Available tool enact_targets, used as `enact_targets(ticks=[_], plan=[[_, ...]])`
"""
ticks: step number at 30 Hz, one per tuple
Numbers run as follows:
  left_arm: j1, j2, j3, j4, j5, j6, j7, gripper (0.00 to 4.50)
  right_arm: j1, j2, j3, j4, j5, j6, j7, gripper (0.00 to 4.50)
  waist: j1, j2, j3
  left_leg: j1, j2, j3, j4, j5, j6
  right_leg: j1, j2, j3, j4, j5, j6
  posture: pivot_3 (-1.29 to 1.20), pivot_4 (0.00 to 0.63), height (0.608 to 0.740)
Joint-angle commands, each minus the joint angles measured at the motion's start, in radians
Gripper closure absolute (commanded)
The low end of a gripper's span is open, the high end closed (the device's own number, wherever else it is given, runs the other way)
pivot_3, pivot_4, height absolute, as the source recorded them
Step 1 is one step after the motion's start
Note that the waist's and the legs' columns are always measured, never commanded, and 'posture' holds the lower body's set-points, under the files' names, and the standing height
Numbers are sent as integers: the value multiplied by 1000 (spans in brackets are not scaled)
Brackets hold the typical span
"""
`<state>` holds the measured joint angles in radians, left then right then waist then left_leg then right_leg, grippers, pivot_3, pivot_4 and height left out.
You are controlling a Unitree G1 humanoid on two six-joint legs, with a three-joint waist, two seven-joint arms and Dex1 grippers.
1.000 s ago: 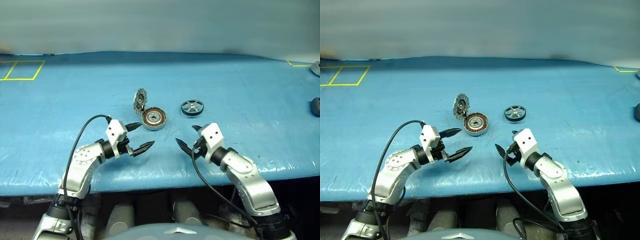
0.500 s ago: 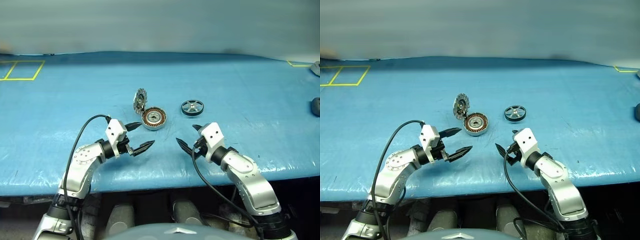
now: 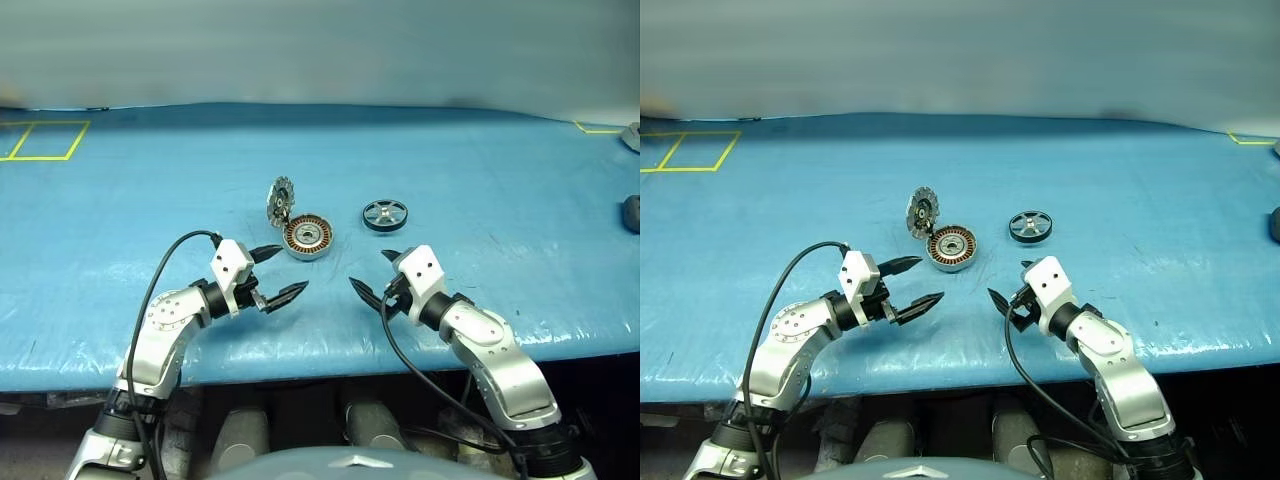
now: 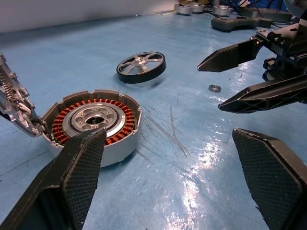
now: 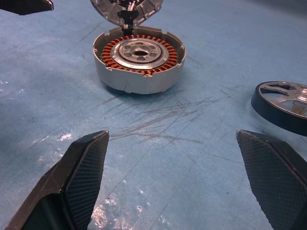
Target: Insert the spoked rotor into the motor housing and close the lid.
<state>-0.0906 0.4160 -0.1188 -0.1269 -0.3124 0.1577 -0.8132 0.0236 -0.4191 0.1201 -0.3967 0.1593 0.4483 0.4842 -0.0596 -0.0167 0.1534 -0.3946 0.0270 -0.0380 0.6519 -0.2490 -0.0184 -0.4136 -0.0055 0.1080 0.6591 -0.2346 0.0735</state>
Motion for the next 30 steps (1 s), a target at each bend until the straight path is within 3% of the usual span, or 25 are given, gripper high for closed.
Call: enact_targets(ticks=[1,10,19,30], plan=[[5,-2,15,-22,-2,-24,3,0,-38,-17,9,-14,-7,-9,25,26,-1,0,0,0,0,0,0,0,0,0,0,0,0,0,0,0,150,740],[19,10,52,-10,1,-38,29,0,-308,-56,168,142,-133,-72,134,26,-4,0,0,0,0,0,1,0,0,0,0,0,0,0,0,0,150,740],[90,7,91,-62,0,-45,77,0,-696,-5,353,510,-258,-229,328,26,-4,1,1,-1,0,0,0,0,0,-1,0,-1,0,3,-5,0,150,740],[171,-3,92,-126,-4,-42,123,0,-931,-37,474,749,-364,-432,639,26,-3,2,2,-1,0,0,0,-1,1,-1,-2,-2,0,3,-5,0,150,740]])
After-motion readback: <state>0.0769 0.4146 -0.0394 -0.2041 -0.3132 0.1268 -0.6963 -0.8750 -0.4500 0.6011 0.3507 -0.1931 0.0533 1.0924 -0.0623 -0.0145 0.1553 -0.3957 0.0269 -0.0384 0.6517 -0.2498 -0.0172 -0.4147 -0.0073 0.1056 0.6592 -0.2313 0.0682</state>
